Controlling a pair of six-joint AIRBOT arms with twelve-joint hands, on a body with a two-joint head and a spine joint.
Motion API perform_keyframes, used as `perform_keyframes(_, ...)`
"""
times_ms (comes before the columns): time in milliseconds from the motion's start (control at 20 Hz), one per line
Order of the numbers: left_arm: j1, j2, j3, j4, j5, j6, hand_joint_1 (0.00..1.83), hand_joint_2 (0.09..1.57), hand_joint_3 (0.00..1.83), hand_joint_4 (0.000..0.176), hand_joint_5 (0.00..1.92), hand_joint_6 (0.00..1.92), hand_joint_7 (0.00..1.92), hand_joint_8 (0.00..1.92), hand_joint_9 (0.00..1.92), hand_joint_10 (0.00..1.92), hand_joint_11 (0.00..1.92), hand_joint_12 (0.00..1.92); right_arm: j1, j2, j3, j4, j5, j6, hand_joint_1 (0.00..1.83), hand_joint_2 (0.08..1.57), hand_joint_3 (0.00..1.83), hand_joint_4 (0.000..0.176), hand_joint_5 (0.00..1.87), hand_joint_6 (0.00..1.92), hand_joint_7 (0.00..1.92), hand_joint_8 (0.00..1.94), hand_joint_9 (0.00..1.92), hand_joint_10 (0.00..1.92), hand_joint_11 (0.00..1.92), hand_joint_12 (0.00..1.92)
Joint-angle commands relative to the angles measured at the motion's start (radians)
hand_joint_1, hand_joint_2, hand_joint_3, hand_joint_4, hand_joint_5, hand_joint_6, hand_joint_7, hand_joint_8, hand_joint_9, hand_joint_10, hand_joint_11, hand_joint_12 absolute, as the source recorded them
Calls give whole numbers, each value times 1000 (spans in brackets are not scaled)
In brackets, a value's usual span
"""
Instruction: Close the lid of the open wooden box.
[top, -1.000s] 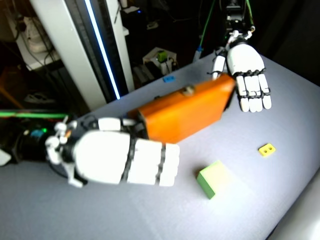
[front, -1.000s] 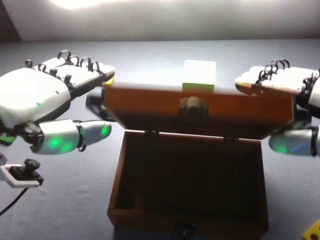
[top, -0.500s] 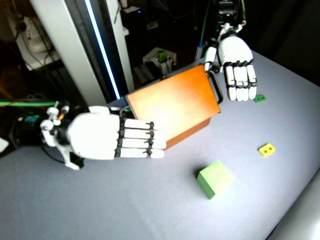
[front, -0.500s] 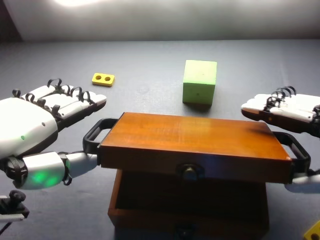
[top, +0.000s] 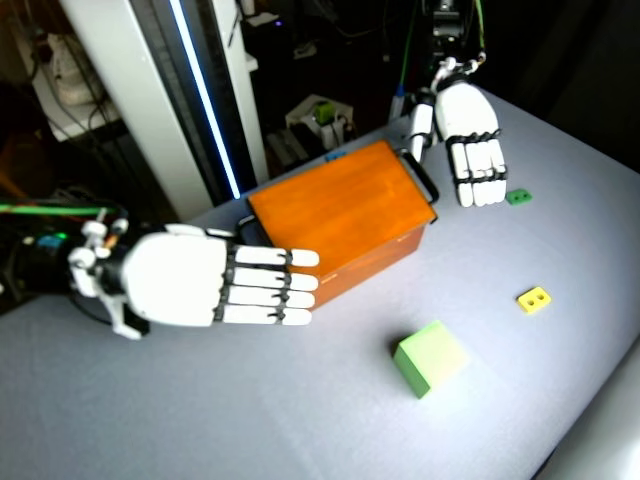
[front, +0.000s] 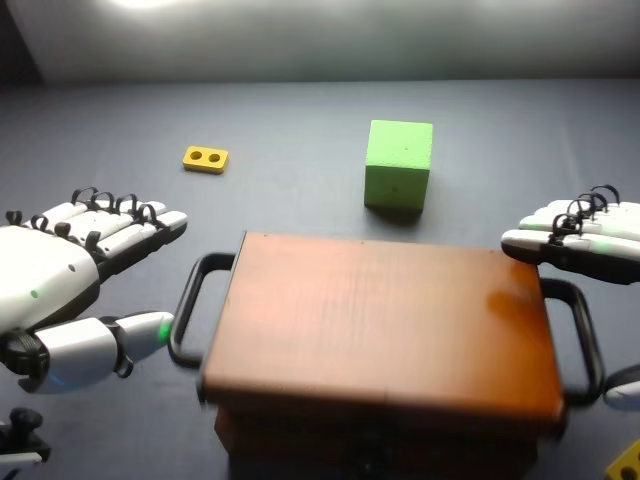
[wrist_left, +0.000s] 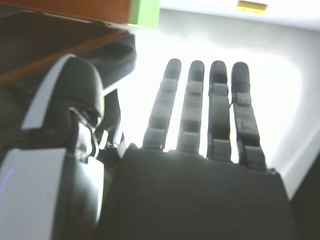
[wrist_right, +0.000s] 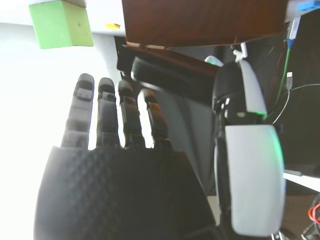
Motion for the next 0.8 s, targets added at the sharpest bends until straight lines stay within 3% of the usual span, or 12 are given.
perform_keyframes(0, -8, -2, -2, 11, -118, -4, 0, 1416, 5, 0, 34, 1, 45, 4, 77, 6, 0, 301, 4, 10, -9, 28, 137, 9, 707, 1062, 0, 158, 0, 0, 0, 0, 0, 0, 0, 0)
perform_keyframes(100, -3, 2, -6, 12, -118, -4, 33, 1433, 6, 0, 27, 0, 42, 1, 80, 4, 0, 283, 4, 21, -17, 23, 150, 11, 622, 1072, 0, 145, 0, 0, 0, 0, 0, 0, 0, 0)
perform_keyframes(150, 0, 5, -8, 12, -121, -4, 165, 1420, 0, 0, 40, 4, 48, 3, 82, 4, 0, 291, 4, 26, -20, 23, 159, 11, 608, 1069, 0, 134, 0, 0, 0, 0, 0, 0, 0, 0)
perform_keyframes(200, 3, 10, -9, 12, -129, -5, 282, 1401, 0, 0, 49, 2, 54, 2, 89, 2, 0, 347, 4, 32, -23, 23, 175, 12, 570, 1068, 0, 151, 0, 0, 0, 0, 0, 0, 0, 0)
perform_keyframes(300, 3, 15, -9, 12, -159, -12, 374, 1390, 0, 0, 41, 3, 51, 1, 89, 1, 0, 338, 4, 35, -24, 36, 204, 12, 574, 1064, 0, 152, 0, 0, 0, 0, 0, 0, 0, 0)
perform_keyframes(350, -1, 18, -8, 12, -199, -24, 400, 1391, 0, 0, 39, 2, 51, 1, 87, 0, 0, 322, 4, 35, -19, 58, 238, 12, 568, 1074, 1, 136, 0, 0, 0, 0, 0, 0, 0, 0)
perform_keyframes(500, -23, 26, 1, 12, -335, -63, 398, 1390, 2, 0, 89, 8, 132, 11, 154, 13, 0, 499, 4, 34, -4, 135, 333, -30, 488, 1114, 12, 127, 0, 0, 0, 0, 0, 0, 0, 0)
perform_keyframes(550, -40, 26, 7, 11, -385, -71, 361, 1395, 3, 0, 71, 3, 96, 6, 115, 5, 0, 451, 4, 30, -1, 171, 368, -58, 435, 1133, 16, 65, 0, 0, 0, 0, 0, 0, 0, 0)
perform_keyframes(600, -56, 25, 12, 8, -428, -72, 324, 1390, 1, 0, 77, 5, 83, 2, 91, 2, 0, 449, 4, 21, 3, 210, 408, -84, 449, 1143, 15, 19, 0, 0, 0, 0, 0, 0, 0, 0)
perform_keyframes(650, -71, 21, 17, 2, -461, -72, 258, 1383, 0, 0, 65, 2, 54, 2, 63, 1, 0, 438, 4, 9, 8, 248, 450, -99, 524, 1142, 8, 60, 0, 0, 0, 0, 0, 0, 0, 0)
perform_keyframes(700, -88, 13, 29, -3, -499, -86, 273, 1368, 0, 0, 84, 5, 62, 4, 77, 5, 0, 487, 5, -10, 18, 291, 502, -106, 587, 1138, 3, 77, 0, 0, 0, 0, 0, 0, 0, 0)
perform_keyframes(750, -97, 3, 44, -4, -524, -114, 247, 1359, 0, 0, 66, 4, 37, 5, 48, 5, 0, 407, 7, -21, 27, 316, 537, -106, 665, 1145, 3, 121, 0, 0, 0, 0, 0, 0, 0, 0)
